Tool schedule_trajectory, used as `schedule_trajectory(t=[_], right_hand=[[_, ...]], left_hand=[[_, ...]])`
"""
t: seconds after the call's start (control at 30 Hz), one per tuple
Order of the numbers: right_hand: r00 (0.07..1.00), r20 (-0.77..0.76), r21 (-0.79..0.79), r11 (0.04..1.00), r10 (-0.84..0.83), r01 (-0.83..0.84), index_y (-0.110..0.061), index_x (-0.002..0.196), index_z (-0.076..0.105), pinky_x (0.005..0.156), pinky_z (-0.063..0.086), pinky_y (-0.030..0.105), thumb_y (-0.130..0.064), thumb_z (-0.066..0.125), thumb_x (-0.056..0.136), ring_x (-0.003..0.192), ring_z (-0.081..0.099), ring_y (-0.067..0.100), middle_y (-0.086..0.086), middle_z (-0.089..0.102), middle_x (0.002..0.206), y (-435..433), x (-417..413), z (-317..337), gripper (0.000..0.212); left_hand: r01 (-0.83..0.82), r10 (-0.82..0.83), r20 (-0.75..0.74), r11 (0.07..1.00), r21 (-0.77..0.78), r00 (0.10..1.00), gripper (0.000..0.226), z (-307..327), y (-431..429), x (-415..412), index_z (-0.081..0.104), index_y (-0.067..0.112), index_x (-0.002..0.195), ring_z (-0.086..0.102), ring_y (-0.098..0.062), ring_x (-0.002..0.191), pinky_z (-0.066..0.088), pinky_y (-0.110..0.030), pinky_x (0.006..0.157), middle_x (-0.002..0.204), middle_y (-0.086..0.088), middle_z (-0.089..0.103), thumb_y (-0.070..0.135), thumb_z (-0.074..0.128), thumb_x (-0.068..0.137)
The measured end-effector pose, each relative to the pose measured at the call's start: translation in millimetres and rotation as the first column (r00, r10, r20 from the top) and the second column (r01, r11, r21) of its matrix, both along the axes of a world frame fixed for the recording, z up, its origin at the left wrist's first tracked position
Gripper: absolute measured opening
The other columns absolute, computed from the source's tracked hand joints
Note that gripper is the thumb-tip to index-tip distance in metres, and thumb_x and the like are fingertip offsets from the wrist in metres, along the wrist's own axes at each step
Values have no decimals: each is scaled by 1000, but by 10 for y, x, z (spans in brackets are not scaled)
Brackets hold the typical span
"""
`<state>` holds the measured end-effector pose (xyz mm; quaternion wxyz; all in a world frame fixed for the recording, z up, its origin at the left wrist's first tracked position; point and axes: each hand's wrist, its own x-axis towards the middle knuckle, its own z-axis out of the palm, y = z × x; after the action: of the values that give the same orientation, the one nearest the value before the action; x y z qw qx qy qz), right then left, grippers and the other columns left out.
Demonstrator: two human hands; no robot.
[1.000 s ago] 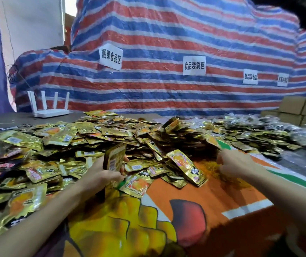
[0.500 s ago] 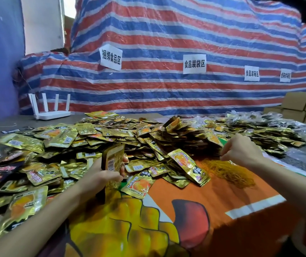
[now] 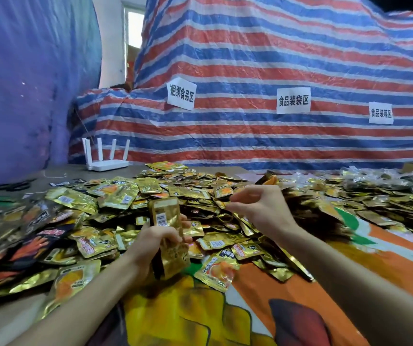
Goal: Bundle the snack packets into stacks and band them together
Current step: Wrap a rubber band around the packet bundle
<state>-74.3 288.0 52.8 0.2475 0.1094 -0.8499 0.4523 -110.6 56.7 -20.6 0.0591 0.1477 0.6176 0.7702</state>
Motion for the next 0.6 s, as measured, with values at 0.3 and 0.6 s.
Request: schedule_trajectory(t=[0.3,0.6], right_hand=[[987,-158,123,992,20,-1,-15,113,75,81,58,27,-17,75,90,79,66,4,-9,72,87,-1033,-549,-623,23],[908,277,-49,948,315,-314,-21,89,72,66,47,22,-22,61,101,77,62,12,-2,69,85,-776,-581,-582,16]], left_hand=[[-333,334,204,942,-37,920,41,121,-80,-38,65,-4,105,69,-36,96,57,-47,83,97,-22,74,-7,59,64],[-183,121,240,950,254,963,39,234,-174,21,58,-1,95,58,-24,56,54,-33,59,68,-10,58,-6,48,57]])
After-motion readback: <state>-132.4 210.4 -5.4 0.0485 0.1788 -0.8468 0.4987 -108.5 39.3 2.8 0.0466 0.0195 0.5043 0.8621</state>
